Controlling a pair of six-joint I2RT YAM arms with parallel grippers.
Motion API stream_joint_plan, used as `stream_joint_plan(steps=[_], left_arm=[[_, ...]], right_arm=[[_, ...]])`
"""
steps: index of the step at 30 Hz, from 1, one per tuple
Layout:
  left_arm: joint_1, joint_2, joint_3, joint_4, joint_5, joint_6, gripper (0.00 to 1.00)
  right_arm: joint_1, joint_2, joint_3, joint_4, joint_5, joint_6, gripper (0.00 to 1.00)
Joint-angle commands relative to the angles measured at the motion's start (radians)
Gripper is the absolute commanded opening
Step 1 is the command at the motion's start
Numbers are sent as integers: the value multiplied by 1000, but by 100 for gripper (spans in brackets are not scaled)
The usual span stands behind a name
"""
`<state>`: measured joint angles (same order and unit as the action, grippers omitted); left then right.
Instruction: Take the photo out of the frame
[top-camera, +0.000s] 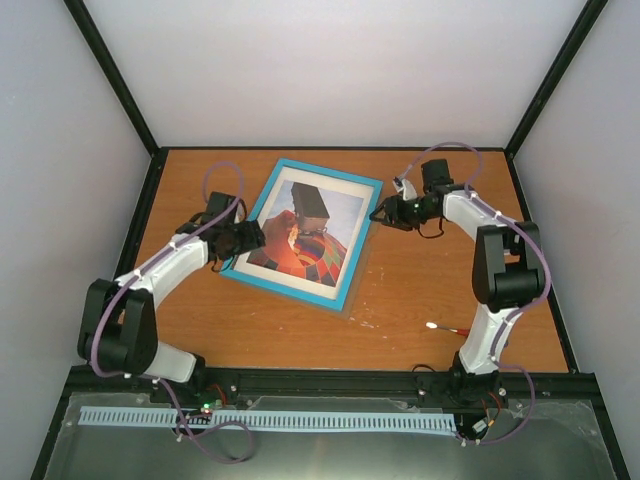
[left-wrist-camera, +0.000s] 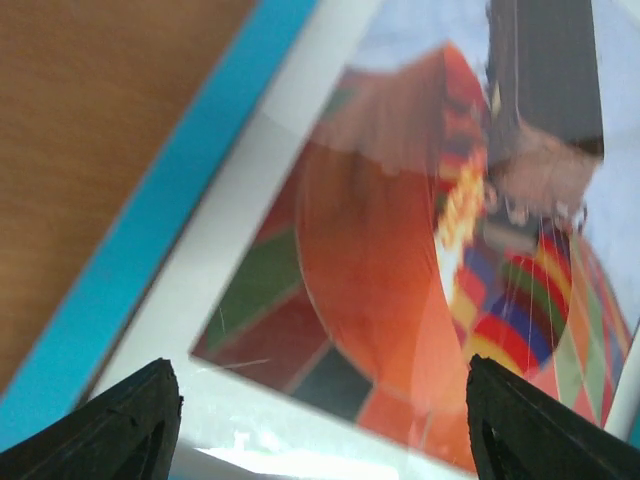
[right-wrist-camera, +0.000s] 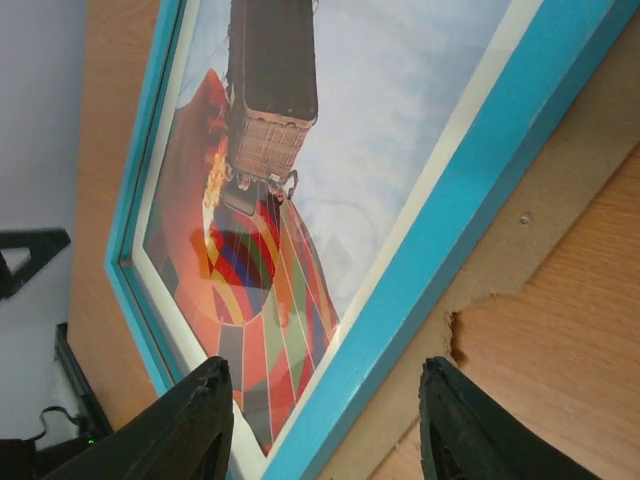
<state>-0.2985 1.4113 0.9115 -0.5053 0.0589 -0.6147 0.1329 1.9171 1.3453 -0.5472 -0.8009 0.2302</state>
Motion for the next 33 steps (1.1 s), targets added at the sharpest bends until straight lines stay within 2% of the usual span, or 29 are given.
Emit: stream_joint_plan(steps=[1, 5, 10, 14, 22, 33], left_arm=[[99, 84, 38, 186, 95, -2, 78], [144, 200, 100, 200, 83, 29, 78], [154, 326, 174, 160, 35, 70, 79], [155, 359, 159, 167, 25, 77, 78], [155, 337, 65, 179, 33, 79, 75], [154, 223, -49, 161, 75, 70, 66]], right_arm=[[-6, -71, -60, -21, 110, -116, 54], [-6, -86, -81, -43, 141, -186, 63], [-6, -39, -64, -65, 146, -223, 66], [-5, 17, -31, -83, 139, -229, 67], [15, 121, 58, -122, 171, -220, 72], [82, 229, 169, -145, 168, -218, 69]])
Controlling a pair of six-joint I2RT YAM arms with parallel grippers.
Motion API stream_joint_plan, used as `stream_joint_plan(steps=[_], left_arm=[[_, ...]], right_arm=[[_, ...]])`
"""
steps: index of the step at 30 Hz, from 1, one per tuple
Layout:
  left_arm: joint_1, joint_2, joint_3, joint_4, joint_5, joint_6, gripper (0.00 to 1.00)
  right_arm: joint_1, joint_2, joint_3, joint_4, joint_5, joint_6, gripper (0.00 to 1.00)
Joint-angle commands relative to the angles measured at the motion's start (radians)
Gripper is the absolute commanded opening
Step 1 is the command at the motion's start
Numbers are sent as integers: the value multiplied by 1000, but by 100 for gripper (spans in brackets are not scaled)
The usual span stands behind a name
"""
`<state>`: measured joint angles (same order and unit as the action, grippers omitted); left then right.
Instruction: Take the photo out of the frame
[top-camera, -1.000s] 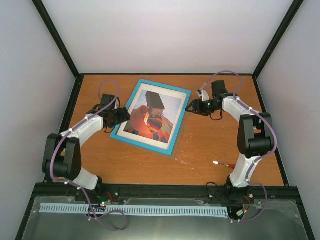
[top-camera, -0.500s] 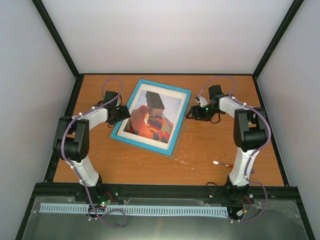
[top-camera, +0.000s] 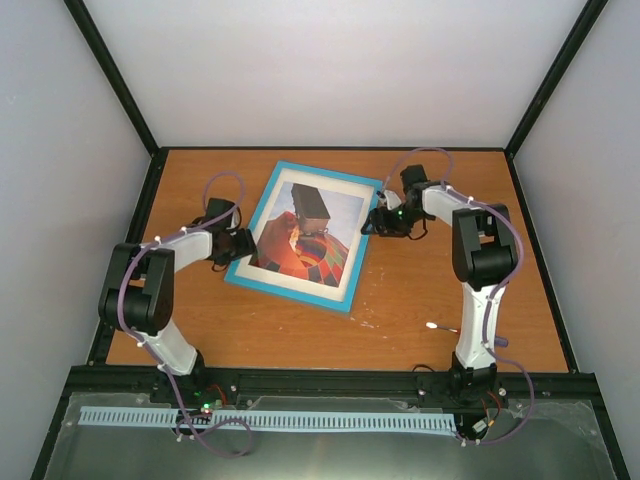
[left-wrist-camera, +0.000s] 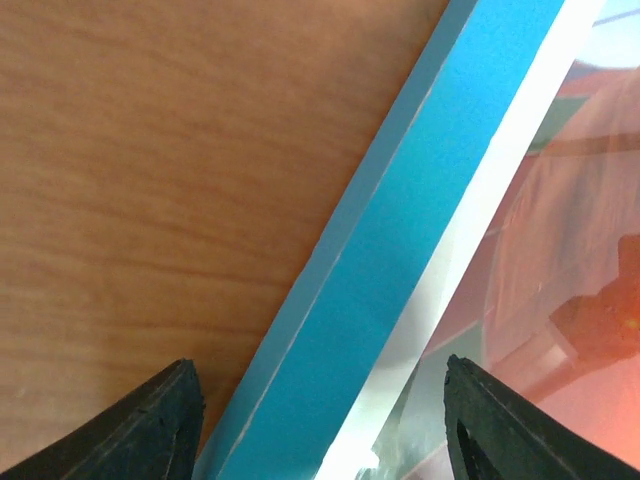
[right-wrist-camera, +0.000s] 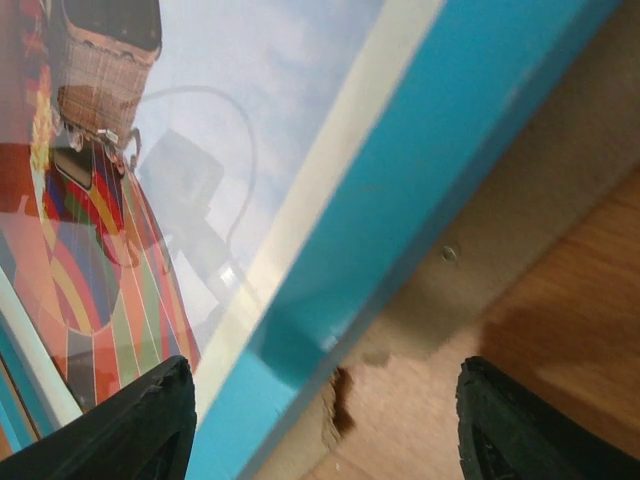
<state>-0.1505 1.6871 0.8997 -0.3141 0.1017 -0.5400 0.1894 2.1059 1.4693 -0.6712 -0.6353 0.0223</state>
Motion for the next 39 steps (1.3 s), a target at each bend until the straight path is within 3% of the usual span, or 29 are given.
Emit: stream_joint_plan(steps=[1, 16, 30, 39], left_arm=[[6, -68, -52, -32, 36, -12, 65], [-22, -316, -199, -92, 65, -90, 55], [-38, -294, -230, -66, 22, -93, 52], [-43, -256, -235, -41, -22, -85, 48]], right_arm=[[31, 48, 55, -22, -5, -11, 68], [115, 100, 176, -53, -47, -52, 59], [182, 51, 140, -74, 257, 67, 51], [186, 68, 121, -53, 303, 121, 35]])
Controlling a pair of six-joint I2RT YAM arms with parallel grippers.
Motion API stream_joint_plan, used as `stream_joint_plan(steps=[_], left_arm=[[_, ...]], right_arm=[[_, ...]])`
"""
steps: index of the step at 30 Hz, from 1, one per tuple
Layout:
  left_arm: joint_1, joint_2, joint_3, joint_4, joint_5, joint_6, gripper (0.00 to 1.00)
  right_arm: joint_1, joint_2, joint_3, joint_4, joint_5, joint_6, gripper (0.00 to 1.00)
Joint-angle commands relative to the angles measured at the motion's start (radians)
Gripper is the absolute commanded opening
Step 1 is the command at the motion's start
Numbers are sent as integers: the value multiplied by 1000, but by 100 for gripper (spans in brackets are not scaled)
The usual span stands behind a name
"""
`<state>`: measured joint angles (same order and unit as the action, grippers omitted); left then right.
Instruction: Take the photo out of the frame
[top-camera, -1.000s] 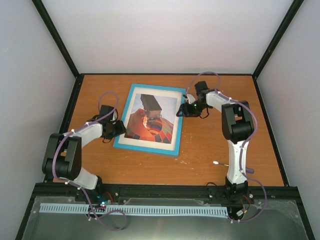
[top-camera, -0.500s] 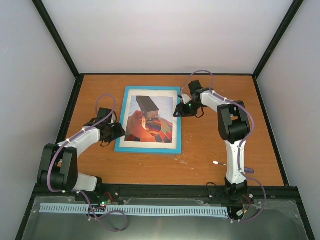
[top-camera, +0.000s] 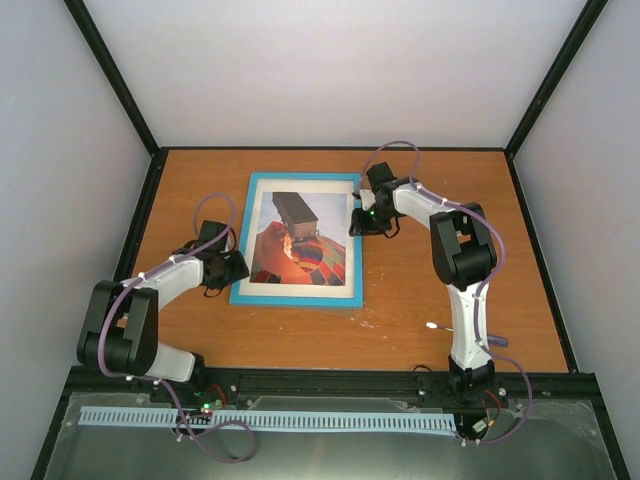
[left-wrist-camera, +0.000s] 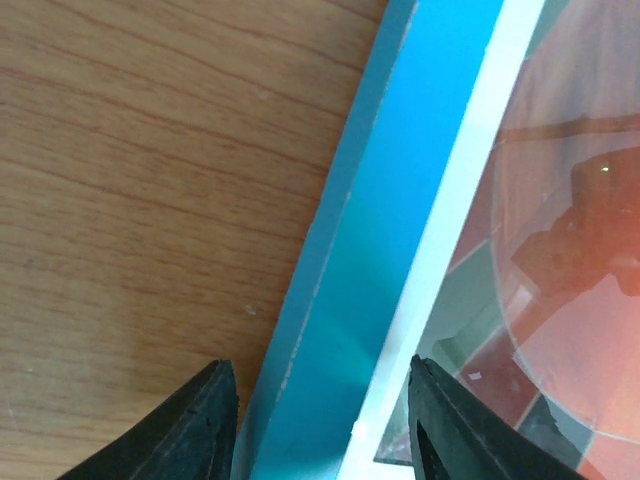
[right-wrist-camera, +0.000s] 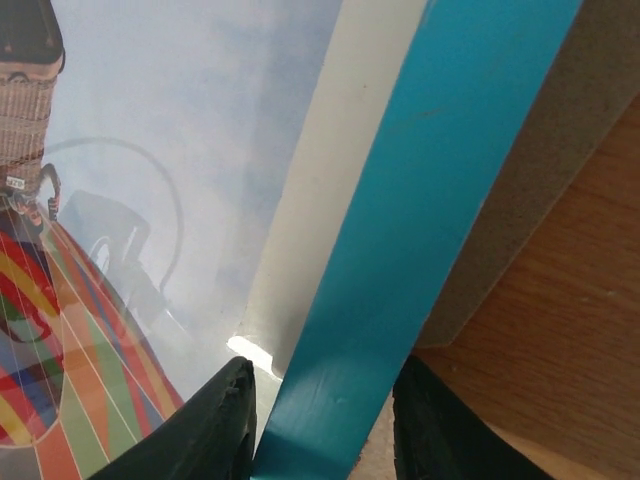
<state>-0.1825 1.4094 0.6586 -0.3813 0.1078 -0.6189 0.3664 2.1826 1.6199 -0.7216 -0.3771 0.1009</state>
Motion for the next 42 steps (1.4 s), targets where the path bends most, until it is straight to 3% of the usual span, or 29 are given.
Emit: stream_joint_plan(steps=[1, 10, 19, 24, 31, 42], left_arm=[[-11, 21, 12, 22, -28, -5, 48], [-13, -119, 66, -73, -116, -27, 56], [-14, -251, 133, -173, -210, -31, 58], [-14, -265, 159, -189, -211, -36, 59], [-13, -283, 170, -200, -188, -46, 59], [-14, -287, 153, -181, -119, -51, 59]], right_arm=[[9, -9, -32, -1, 45, 48, 34], [-9, -53, -49, 16, 26, 104, 18], [-98, -191, -128, 78, -141, 140, 3], [-121, -224, -134, 92, -219, 128, 3], [-193, -250, -143, 88, -216, 89, 3], [-447, -277, -151, 7, -223, -71, 3]])
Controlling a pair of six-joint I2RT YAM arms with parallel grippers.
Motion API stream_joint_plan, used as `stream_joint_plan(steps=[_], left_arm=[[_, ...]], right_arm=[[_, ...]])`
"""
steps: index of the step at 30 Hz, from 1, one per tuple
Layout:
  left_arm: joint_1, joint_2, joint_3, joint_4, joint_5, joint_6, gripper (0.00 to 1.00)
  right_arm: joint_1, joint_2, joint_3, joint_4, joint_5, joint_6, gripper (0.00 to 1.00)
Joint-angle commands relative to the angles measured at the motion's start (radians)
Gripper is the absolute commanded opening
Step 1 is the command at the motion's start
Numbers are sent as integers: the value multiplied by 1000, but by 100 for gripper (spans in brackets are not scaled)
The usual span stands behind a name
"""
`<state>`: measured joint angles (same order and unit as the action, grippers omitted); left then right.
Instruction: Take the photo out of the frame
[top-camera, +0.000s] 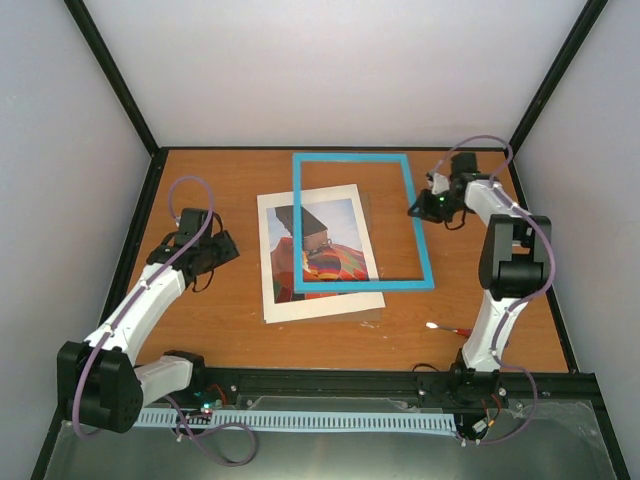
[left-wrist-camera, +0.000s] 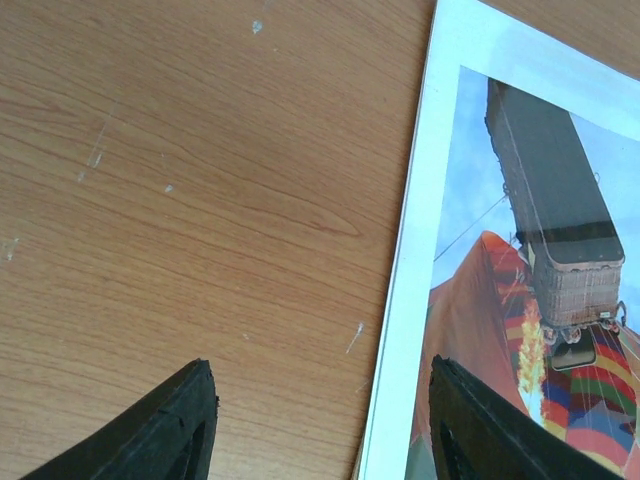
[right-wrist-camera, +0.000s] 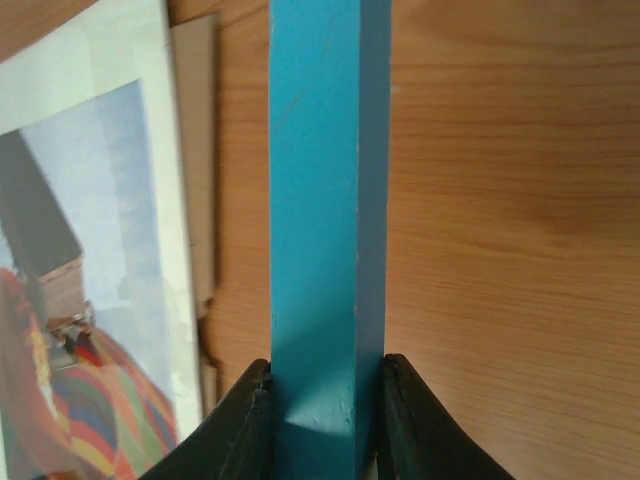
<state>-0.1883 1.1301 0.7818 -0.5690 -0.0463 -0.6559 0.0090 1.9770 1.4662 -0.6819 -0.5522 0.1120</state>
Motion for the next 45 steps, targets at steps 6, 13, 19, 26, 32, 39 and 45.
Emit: stream_joint_plan(steps=[6, 13, 19, 26, 32, 39, 45], left_arm=[[-8, 13, 28, 31, 81, -5, 59], [-16, 38, 27, 48, 118, 12, 59], [-31, 83, 46, 61, 144, 25, 59], [-47, 127, 46, 85, 160, 32, 59], [-59, 168, 50, 114, 170, 48, 59], [-60, 218, 51, 154, 201, 73, 59], [-60, 289, 89, 131, 202, 85, 59]], right_arm=[[-280, -42, 81, -134, -9, -259, 3], [-435, 30, 209, -242, 25, -429, 3], [-511, 142, 344, -335, 59, -527, 3], [-534, 190, 383, -328, 106, -568, 3], [-534, 233, 397, -302, 110, -554, 3], [-534, 270, 383, -240, 105, -508, 13], [-534, 274, 364, -214, 129, -493, 21]])
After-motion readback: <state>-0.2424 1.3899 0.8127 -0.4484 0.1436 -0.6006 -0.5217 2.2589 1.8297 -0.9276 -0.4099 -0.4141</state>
